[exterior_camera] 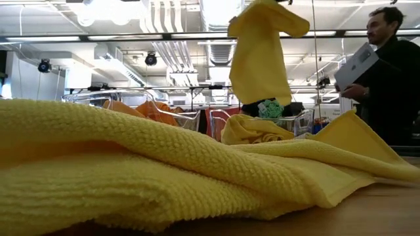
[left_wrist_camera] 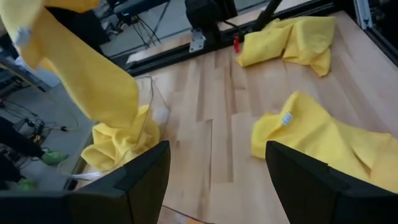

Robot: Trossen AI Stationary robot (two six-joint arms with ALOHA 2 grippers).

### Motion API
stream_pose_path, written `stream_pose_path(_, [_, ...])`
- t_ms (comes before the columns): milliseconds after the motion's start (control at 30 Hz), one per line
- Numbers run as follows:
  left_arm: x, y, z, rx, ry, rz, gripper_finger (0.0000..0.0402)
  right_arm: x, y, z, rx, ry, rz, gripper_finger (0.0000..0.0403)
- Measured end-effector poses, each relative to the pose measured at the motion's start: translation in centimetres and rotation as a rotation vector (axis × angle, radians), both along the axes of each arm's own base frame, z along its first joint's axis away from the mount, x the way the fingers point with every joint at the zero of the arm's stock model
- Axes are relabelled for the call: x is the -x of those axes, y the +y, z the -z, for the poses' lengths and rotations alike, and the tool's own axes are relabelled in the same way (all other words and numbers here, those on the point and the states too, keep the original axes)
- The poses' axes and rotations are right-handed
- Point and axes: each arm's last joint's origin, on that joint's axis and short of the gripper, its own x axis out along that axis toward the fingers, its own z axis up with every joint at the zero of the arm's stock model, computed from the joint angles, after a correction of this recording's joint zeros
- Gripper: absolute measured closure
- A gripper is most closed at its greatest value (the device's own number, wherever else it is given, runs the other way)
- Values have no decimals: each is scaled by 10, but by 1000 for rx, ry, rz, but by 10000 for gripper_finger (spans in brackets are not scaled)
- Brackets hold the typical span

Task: Sort microfiber towel by color & place in baskets
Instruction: Put the yellow microfiber towel into the right transparent bin

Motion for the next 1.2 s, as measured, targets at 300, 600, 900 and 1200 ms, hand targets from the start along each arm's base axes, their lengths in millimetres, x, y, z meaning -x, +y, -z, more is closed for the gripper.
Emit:
stream_pose_path(300, [5, 7, -3, -49, -6, -68, 154, -13, -25, 20, -38, 79, 104, 394])
stream_pose_path(600, [6, 9, 1, -19, 4, -97, 154, -13, -42, 29, -48, 137, 202, 394])
stream_pose_path(900, [5, 10, 1, -6, 2, -108, 154, -6, -39, 54, -219, 219, 191, 394])
stream_pose_path(1200, [3, 14, 2, -7, 3, -126, 154, -4, -36, 65, -380, 204, 118, 394])
